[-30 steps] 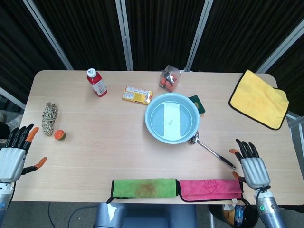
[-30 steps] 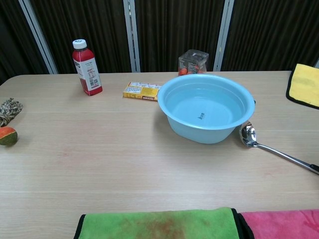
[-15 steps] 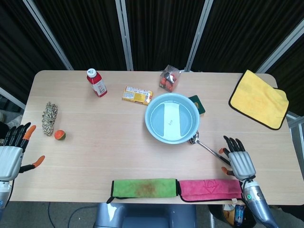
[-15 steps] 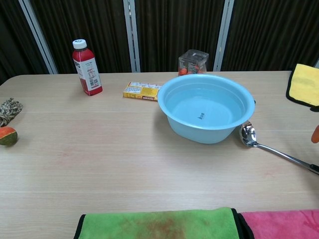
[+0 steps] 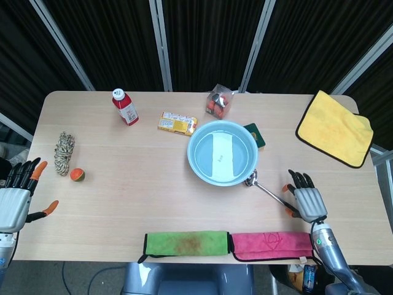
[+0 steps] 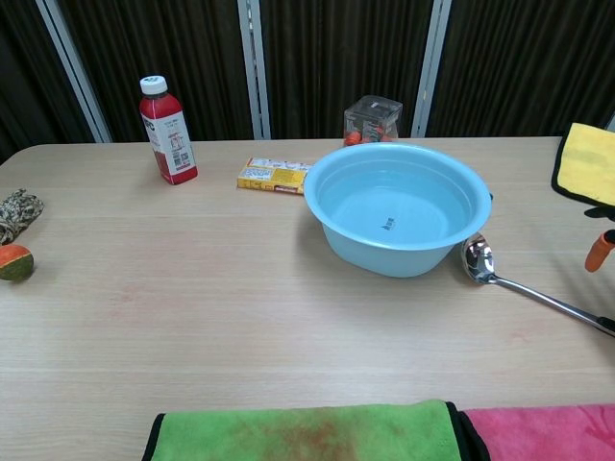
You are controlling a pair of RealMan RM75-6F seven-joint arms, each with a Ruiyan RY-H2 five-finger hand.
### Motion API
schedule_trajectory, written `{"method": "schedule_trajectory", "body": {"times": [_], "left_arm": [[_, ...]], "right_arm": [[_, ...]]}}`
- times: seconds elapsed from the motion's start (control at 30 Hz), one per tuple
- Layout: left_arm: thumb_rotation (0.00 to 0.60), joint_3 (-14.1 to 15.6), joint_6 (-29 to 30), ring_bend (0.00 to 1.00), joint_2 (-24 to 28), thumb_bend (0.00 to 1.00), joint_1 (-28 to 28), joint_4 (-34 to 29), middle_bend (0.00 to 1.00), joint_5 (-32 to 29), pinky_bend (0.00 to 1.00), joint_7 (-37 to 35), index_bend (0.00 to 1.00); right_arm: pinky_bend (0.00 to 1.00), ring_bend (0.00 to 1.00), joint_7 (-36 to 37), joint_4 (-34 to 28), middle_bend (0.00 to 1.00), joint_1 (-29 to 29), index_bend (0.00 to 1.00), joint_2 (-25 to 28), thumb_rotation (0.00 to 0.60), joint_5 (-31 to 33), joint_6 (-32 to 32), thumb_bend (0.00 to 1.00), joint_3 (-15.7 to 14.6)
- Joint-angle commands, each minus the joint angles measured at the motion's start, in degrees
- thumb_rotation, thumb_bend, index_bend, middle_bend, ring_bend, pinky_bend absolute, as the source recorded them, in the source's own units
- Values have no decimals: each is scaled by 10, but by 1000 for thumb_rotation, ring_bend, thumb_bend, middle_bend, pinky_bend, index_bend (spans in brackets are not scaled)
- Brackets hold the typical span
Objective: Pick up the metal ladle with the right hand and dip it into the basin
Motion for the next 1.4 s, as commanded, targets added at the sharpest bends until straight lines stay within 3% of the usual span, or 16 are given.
{"method": "schedule_trajectory", "body": {"times": [0.03,0.6,1.4], "left_arm": [[506,0,-2,0,-1,218,-1,1,0,-1,0,1,0],[502,-4,-9,0,-3,217,-5,6,0,-11,0,-3,0],[504,-8,-10,0,6,218,-7,10,0,-16,0,-30,0]], "right_arm": [[0,0,20,28,0,8,371,-11,600,1,-13,150,0],[0,0,68,127,0,30,371,-64,600,7,-55,163,-8],[0,0,48,151,0,49,396,-96,600,21,-81,208,-5]]}}
